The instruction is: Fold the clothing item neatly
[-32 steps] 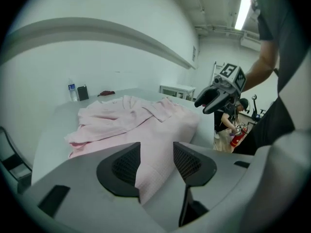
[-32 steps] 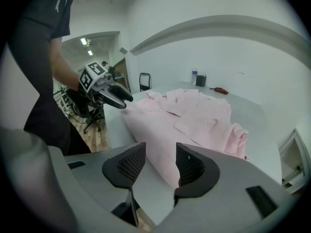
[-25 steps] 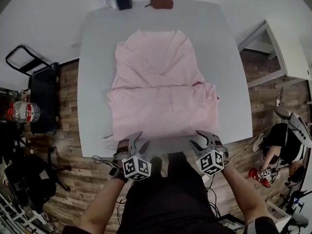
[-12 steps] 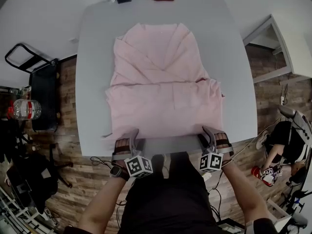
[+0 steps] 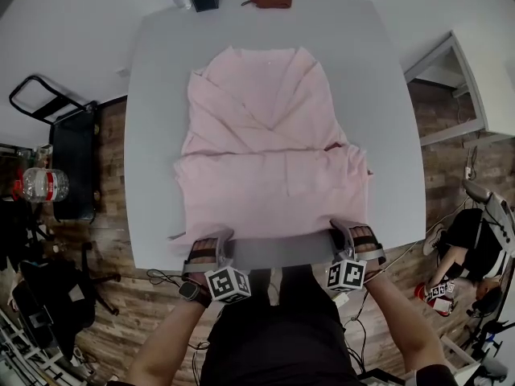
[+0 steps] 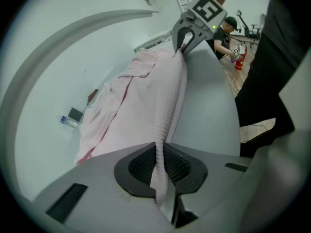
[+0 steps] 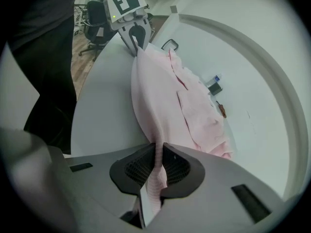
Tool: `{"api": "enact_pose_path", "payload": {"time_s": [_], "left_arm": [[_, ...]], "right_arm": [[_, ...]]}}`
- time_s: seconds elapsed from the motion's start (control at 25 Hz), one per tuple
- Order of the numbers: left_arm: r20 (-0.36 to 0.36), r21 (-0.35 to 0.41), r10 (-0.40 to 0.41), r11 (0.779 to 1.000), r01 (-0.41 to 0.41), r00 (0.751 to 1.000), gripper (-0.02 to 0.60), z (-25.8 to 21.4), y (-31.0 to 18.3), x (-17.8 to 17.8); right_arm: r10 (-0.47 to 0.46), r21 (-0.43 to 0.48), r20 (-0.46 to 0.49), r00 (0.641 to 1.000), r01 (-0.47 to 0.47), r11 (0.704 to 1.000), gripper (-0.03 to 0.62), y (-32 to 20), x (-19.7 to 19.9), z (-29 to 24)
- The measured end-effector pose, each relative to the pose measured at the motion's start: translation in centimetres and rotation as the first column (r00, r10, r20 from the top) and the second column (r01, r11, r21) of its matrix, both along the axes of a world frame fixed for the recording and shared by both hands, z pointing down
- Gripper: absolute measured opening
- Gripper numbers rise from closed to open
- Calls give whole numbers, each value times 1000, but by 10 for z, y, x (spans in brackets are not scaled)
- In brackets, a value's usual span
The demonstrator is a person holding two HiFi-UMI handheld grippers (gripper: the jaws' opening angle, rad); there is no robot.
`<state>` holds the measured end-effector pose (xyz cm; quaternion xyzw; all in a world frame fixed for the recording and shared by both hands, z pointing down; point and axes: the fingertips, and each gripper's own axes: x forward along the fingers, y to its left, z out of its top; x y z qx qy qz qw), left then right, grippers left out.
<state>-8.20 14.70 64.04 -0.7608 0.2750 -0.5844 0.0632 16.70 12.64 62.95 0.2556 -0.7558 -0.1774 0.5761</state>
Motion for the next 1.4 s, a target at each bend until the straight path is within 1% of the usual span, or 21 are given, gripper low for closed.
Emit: {"api": "enact_pose_path", "payload": {"time_s": [0.08,0.2,0.32,0.44,0.56,0.64,0.68,0.8,0.92,1.0,1.04,1.08,1.12,1.28,1.32,1.4], "left_arm": [[-9,-60,0,998,0,1000,31,1,-1,0],[-11,-129,32,991,-33,999,28,-5,2,1],[-17,-156,64,986,-66,998,28,-17,9,1],[-34,-190,80,978,-85,996,28,-26,21,4],[-50,-245,102,963,-111,994,28,-35,37,8],[-60,-295,128,945,-140,990,28,-46,51,10],[-68,-325,143,933,-157,987,28,-52,58,10],[-115,-415,177,886,-209,978,28,-80,79,11],[-168,-470,200,844,-257,965,28,-117,85,10],[-199,-490,203,827,-277,959,28,-142,79,8],[-208,-490,203,825,-282,957,28,-153,72,6],[-211,-483,203,829,-283,956,28,-163,62,4],[-208,-470,201,838,-278,957,28,-170,48,2],[-170,-395,161,893,-216,972,29,-182,-30,-7],[-157,-379,146,905,-196,977,29,-181,-50,-9],[-138,-359,108,921,-152,984,29,-176,-87,-13]], "right_arm": [[-3,-36,6,1000,3,999,44,2,-1,0],[-33,-85,7,999,34,996,41,3,-1,-11],[-66,-111,4,998,66,992,40,6,2,-27],[-74,-127,4,997,74,989,40,13,5,-37],[-76,-160,13,997,77,984,40,26,6,-48],[-80,-193,22,997,83,978,40,37,7,-60],[-83,-211,26,996,87,974,40,43,8,-66],[-93,-261,34,995,99,960,40,58,10,-90],[-106,-301,51,993,117,946,40,64,10,-122],[-118,-313,63,991,132,941,40,57,8,-148],[-125,-308,68,990,140,941,40,50,7,-161],[-133,-293,69,989,147,945,40,39,6,-172],[-141,-271,67,988,154,950,40,26,4,-181],[-161,-170,37,986,165,972,40,-48,-4,-195],[-160,-155,33,986,164,974,40,-67,-6,-195],[-151,-138,37,988,154,978,40,-100,-11,-190]]}}
